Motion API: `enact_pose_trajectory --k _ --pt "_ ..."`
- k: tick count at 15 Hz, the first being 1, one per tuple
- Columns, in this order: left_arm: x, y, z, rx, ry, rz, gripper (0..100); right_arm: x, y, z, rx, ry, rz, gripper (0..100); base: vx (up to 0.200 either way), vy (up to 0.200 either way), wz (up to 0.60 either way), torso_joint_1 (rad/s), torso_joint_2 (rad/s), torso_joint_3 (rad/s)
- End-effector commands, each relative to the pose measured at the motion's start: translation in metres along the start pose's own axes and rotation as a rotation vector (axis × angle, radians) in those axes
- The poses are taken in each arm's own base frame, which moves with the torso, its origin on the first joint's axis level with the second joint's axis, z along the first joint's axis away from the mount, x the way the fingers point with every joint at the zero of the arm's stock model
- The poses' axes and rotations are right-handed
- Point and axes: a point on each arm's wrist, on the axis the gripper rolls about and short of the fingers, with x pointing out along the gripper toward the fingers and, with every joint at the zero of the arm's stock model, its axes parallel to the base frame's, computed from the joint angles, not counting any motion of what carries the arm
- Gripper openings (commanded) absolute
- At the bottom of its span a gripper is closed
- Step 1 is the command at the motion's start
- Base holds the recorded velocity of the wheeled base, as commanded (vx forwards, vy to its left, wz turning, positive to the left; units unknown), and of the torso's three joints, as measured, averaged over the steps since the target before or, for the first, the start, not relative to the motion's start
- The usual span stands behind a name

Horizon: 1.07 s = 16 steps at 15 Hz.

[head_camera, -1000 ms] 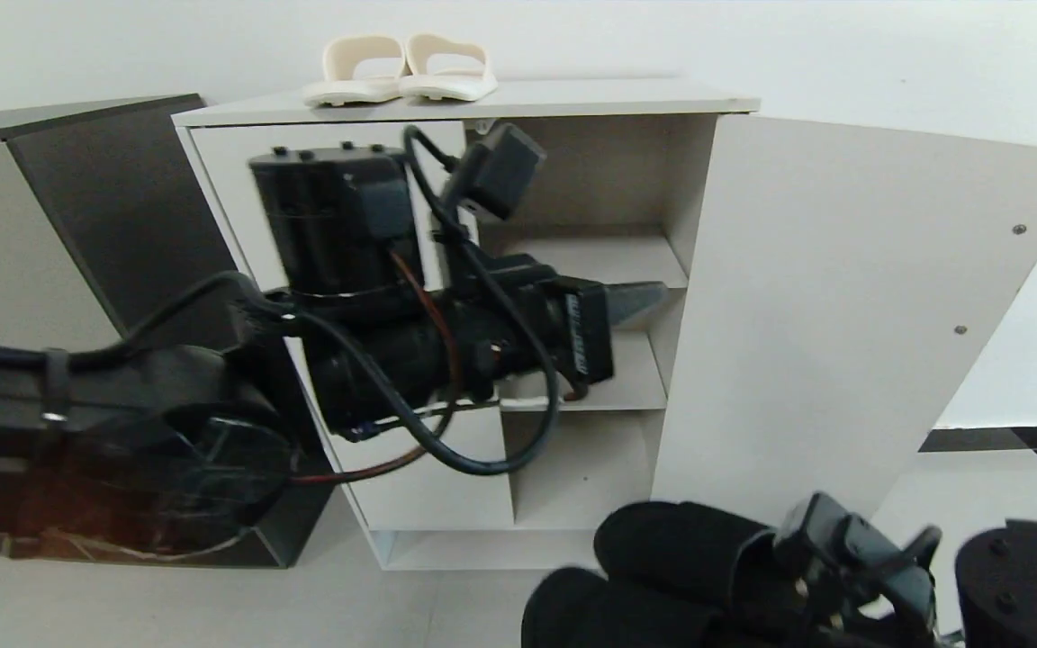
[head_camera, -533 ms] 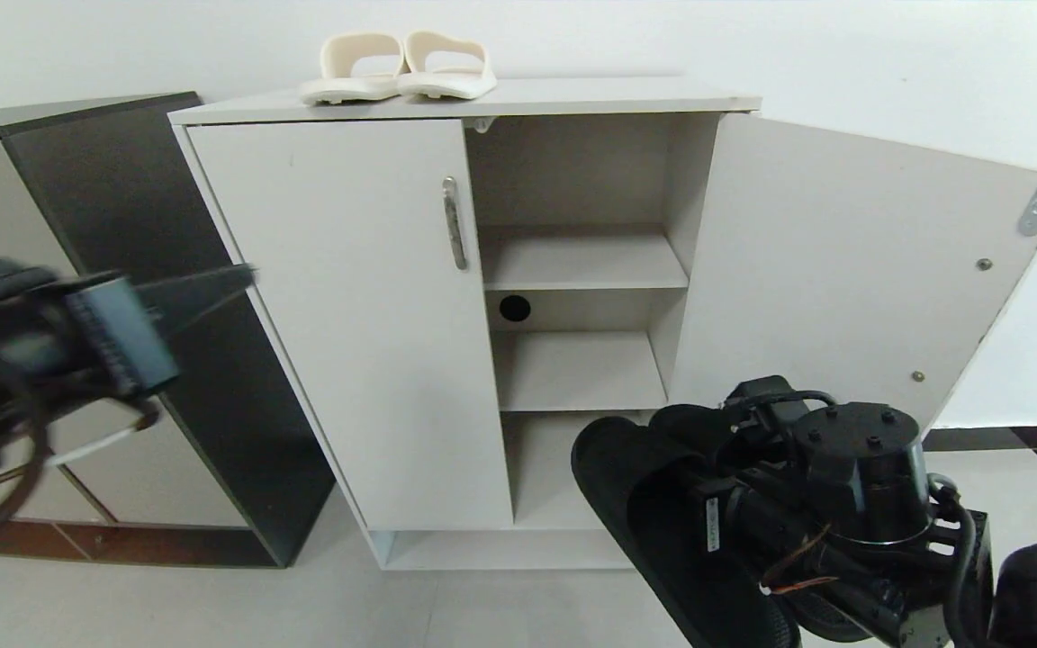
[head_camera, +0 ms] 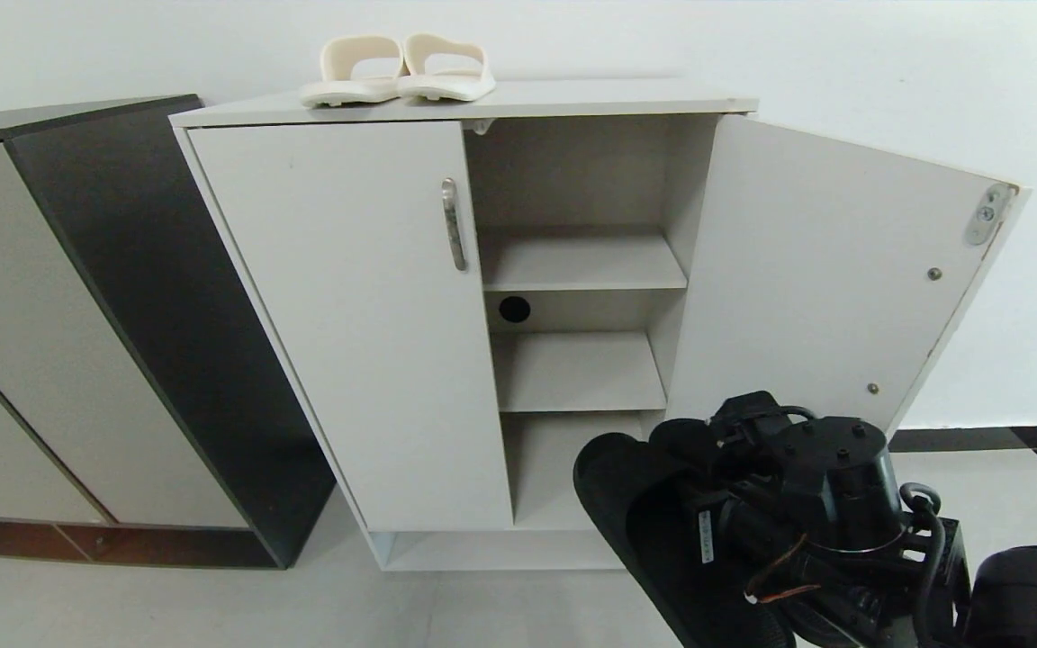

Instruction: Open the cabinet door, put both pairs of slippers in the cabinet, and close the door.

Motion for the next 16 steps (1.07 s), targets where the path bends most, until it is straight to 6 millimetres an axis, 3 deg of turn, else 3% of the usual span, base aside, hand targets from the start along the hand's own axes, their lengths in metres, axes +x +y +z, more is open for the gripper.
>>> enact_pose_trajectory --k 1,4,11,16 --pt "0.003 0.001 -0.041 -0.007 -0.035 0.112 0 0.0 0.0 -0.001 -0.002 0.002 -0.006 0 0.0 0.0 0.0 0.0 0.0 0.0" --pt "0.003 -0.007 -0.046 0.135 -0.001 -0.257 0 0.002 0.002 -0.003 -0.008 0.011 -0.002 0 0.0 0.0 0.0 0.0 0.0 0.0" --pt "0.004 -0.006 -0.046 0.14 -0.001 -0.239 0 0.003 0.009 -0.004 0.002 -0.044 -0.032 0 0.0 0.0 0.0 0.0 0.0 0.0" --pt "0.004 -0.006 -0.046 0.14 -0.001 -0.239 0 0.04 0.026 -0.009 0.032 -0.108 -0.187 0 0.0 0.0 0.0 0.0 0.0 0.0"
